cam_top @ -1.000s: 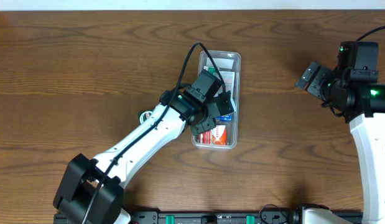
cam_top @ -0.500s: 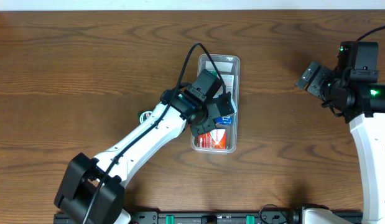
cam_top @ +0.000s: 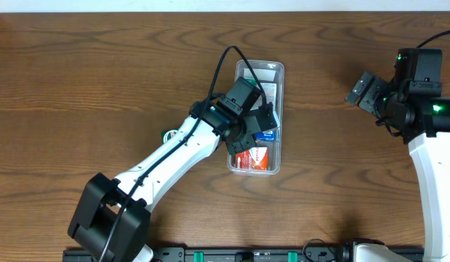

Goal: Pack container
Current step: 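Lower the bottle into the container beside the red box, open left gripper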

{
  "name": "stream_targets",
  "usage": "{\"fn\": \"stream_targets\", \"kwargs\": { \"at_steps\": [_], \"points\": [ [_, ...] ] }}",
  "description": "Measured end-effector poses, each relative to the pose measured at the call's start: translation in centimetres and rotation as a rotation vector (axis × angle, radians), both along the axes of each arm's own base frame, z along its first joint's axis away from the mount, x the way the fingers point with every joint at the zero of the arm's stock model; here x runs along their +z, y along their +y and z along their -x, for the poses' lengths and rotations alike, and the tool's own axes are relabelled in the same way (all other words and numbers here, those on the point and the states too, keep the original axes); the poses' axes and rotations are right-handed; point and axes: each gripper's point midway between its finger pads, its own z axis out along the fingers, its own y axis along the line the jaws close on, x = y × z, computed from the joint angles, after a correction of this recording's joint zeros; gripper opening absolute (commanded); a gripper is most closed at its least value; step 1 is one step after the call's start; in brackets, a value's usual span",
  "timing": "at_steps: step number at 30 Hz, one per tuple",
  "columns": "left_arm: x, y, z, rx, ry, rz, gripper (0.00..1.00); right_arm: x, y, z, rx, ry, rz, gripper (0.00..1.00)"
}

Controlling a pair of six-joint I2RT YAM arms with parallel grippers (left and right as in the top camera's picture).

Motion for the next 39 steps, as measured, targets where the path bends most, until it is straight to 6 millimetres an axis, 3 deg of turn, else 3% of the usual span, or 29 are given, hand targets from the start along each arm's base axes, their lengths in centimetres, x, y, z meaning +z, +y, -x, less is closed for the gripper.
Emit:
{"fn": "stream_targets", "kwargs": {
  "at_steps": [6,13,18,21,29,34,36,37,39],
  "points": [
    [-0.1,0.6,0.6,0.017,0.041,-0.025,0.11,0.0,0.0,0.0,0.0,0.0,0.0,0.99],
    [-1.7,2.4,2.8,0.033,0.161,-0.113,0.11,0.0,0.0,0.0,0.0,0.0,0.0,0.99],
    [-1.7,2.1,2.4,0.033,0.151,-0.101,0.11,0.0,0.0,0.0,0.0,0.0,0.0,0.99],
    [-1.7,1.8,2.1,0.033,0.143,-0.093,0.17,0.0,0.0,0.0,0.0,0.0,0.0,0.99],
    [-1.8,1.2,1.4,0.032,0.126,-0.075,0.17,0.0,0.0,0.0,0.0,0.0,0.0,0.99],
    [-1.8,1.3,1.5,0.036,0.132,-0.079,0.38,0.0,0.0,0.0,0.0,0.0,0.0,0.99],
    [-1.8,1.5,1.8,0.043,0.148,-0.09,0.66,0.0,0.0,0.0,0.0,0.0,0.0,0.99],
    [-1.7,1.7,2.0,0.048,0.158,-0.098,0.93,0.0,0.0,0.0,0.0,0.0,0.0,0.99],
    [-1.5,1.8,2.2,0.053,0.17,-0.104,0.98,0.0,0.0,0.0,0.0,0.0,0.0,0.99]
  ]
}}
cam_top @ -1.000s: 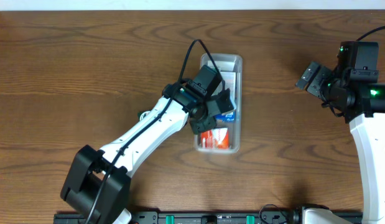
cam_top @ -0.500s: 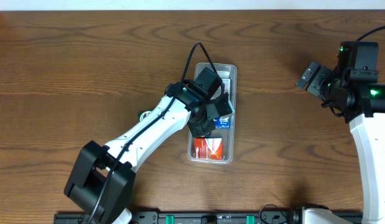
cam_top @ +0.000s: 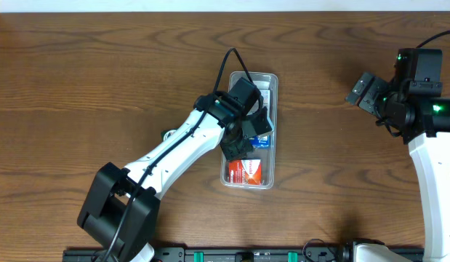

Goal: Pack container
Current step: 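Lower the bottle into the container beside the red box, open left gripper, then move left gripper to the dark green box and grasp it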

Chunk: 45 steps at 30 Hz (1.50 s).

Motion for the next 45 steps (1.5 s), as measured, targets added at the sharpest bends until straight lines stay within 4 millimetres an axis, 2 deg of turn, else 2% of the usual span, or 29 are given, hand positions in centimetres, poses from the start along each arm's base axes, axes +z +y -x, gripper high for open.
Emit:
{"fn": "stream_targets", "kwargs": {
  "at_steps": [7,10,13,16,18,21,23,25,27,31,36,45],
  "points": [
    [3.0,-0.9,-1.3,0.053,-0.049,0.053,0.99,0.0,0.0,0.0,0.0,0.0,0.0,0.99],
    [5.5,-1.2,-1.6,0.105,-0.086,0.099,0.98,0.0,0.0,0.0,0.0,0.0,0.0,0.99],
    [8.5,-0.2,-1.6,0.187,-0.126,0.135,0.98,0.0,0.0,0.0,0.0,0.0,0.0,0.99],
    [11.4,2.6,-1.8,0.316,-0.167,0.149,0.98,0.0,0.0,0.0,0.0,0.0,0.0,0.99],
    [13.1,5.5,-2.3,0.443,-0.196,0.154,0.98,0.0,0.0,0.0,0.0,0.0,0.0,0.99],
    [14.6,11.0,-3.7,0.7,-0.213,0.155,0.99,0.0,0.0,0.0,0.0,0.0,0.0,0.99],
    [14.6,14.8,-4.7,0.888,-0.21,0.148,0.97,0.0,0.0,0.0,0.0,0.0,0.0,0.99],
    [13.9,18.2,-5.8,1.063,-0.197,0.14,0.97,0.0,0.0,0.0,0.0,0.0,0.0,0.99],
    [12.4,20.5,-6.2,1.185,-0.17,0.125,0.97,0.0,0.0,0.0,0.0,0.0,0.0,0.99],
    [7.5,22.9,-6.7,1.349,-0.068,0.073,0.97,0.0,0.0,0.0,0.0,0.0,0.0,0.99],
    [1.4,22.3,-7.2,1.394,0.068,0.013,0.97,0.0,0.0,0.0,0.0,0.0,0.0,0.99],
    [-3.8,20.5,-7.1,1.408,0.192,-0.061,0.97,0.0,0.0,0.0,0.0,0.0,0.0,0.99]
  ]
}}
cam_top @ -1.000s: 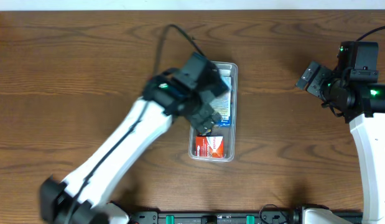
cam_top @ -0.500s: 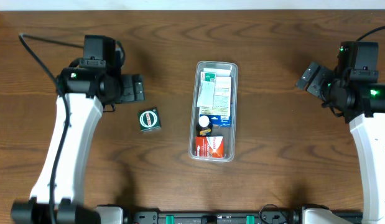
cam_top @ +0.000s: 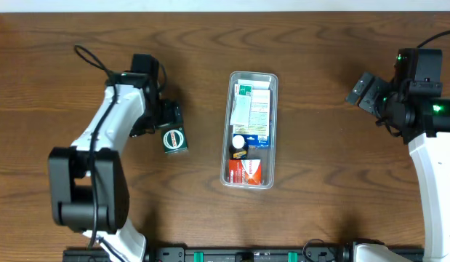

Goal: Pack container
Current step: 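Move left gripper to the dark green box and grasp it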

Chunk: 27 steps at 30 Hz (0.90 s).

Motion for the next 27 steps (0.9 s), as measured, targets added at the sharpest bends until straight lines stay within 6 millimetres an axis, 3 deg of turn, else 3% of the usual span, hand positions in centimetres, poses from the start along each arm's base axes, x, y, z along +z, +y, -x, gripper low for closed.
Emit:
{"fn": "stream_targets", "kwargs": {
  "at_steps": [9,13,16,20,27],
  "points": [
    [-2.8,-2.3,0.8,-0.031,0.08,-0.007,0.97,0.0,0.0,0.0,0.0,0.0,0.0,0.99],
    [-3.8,-2.4,1.0,-0.01,0.1,-0.01,0.95,0.0,0.0,0.0,0.0,0.0,0.0,0.99],
    [-4.4,-2.3,1.3,0.008,0.119,-0.014,0.81,0.0,0.0,0.0,0.0,0.0,0.0,0.99],
    [-4.6,-2.3,1.3,0.019,0.12,-0.014,0.54,0.0,0.0,0.0,0.0,0.0,0.0,0.99],
    [-4.5,-2.3,1.5,0.013,0.13,-0.015,0.51,0.0,0.0,0.0,0.0,0.0,0.0,0.99]
  ]
}}
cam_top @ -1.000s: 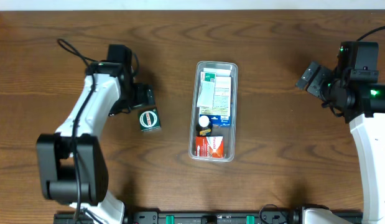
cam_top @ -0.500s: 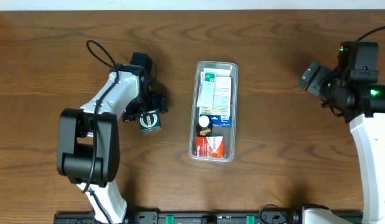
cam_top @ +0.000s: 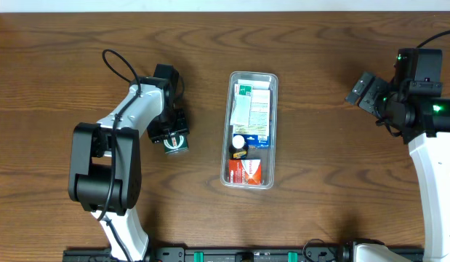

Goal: Pack container
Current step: 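Move left gripper to the dark green box and grasp it, then carry the green box into the container and release it with left gripper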

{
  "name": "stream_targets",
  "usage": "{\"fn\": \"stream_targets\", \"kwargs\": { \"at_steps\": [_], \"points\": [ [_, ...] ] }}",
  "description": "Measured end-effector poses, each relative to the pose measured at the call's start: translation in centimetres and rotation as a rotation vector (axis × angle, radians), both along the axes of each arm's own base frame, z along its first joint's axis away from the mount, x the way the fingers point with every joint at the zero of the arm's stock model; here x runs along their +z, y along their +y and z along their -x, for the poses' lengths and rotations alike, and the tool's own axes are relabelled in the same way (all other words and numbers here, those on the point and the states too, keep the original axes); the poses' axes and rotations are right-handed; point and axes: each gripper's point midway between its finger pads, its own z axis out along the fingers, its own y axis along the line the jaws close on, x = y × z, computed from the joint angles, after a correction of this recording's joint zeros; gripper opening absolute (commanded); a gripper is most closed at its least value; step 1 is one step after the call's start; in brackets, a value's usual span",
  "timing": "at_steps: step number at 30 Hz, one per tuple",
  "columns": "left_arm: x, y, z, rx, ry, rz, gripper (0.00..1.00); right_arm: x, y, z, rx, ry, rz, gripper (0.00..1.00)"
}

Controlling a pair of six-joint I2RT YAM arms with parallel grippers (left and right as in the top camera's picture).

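Note:
The clear plastic container [cam_top: 274, 109] stands upright-long at the table's middle, holding several packets: white-green ones at the far end, a blue one, a small round piece and a red packet at the near end. A dark green packet [cam_top: 179, 145] lies left of it on the wood. My left gripper [cam_top: 172, 133] is down over the packet's far-left part, covering it; the jaws' state does not show. Far off at the right edge, my right gripper [cam_top: 361, 89] hovers with nothing seen in it.
The brown wooden table [cam_top: 319, 189] carries only the container and the green packet. A black rail [cam_top: 232, 255] runs along the near edge. The left arm's cable [cam_top: 119, 62] loops above its wrist.
My left gripper moved right and nearer, from beside the green packet's upper left to on top of it. The packet now sits slightly turned. The right arm and container kept still.
My left gripper was inside the container, over the blue and red packets, at the two oldest moments, and the container shifted a little to the left between them. Then the gripper was out at the left beside a green packet. Now it covers that packet.

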Motion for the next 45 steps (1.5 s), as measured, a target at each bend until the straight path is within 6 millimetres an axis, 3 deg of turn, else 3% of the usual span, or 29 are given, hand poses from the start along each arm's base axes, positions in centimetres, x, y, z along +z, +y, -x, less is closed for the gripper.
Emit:
{"fn": "stream_targets", "kwargs": {
  "at_steps": [5,8,16,21,25,30,34,38,45],
  "points": [
    [0.5,0.4,2.2,-0.036,0.088,-0.011,0.51,0.0,0.0,0.0,0.0,0.0,0.0,0.99],
    [2.0,0.5,2.8,-0.058,0.097,-0.009,0.51,0.0,0.0,0.0,0.0,0.0,0.0,0.99],
    [12.3,-0.3,2.2,-0.145,-0.184,0.024,0.47,0.0,0.0,0.0,0.0,0.0,0.0,0.99],
    [17.8,-4.3,3.7,-0.392,-0.382,0.057,0.46,0.0,0.0,0.0,0.0,0.0,0.0,0.99],
    [19.9,-8.6,6.1,-0.695,-0.467,0.081,0.45,0.0,0.0,0.0,0.0,0.0,0.0,0.99],
    [19.8,-13.7,9.5,-1.116,-0.483,0.094,0.45,0.0,0.0,0.0,0.0,0.0,0.0,0.99],
    [18.8,-16.5,11.3,-1.377,-0.468,0.095,0.46,0.0,0.0,0.0,0.0,0.0,0.0,0.99],
    [16.9,-18.9,11.9,-1.586,-0.446,0.088,0.51,0.0,0.0,0.0,0.0,0.0,0.0,0.99],
    [13.1,-21.5,12.7,-1.821,-0.365,0.083,0.51,0.0,0.0,0.0,0.0,0.0,0.0,0.99]
  ]
}}
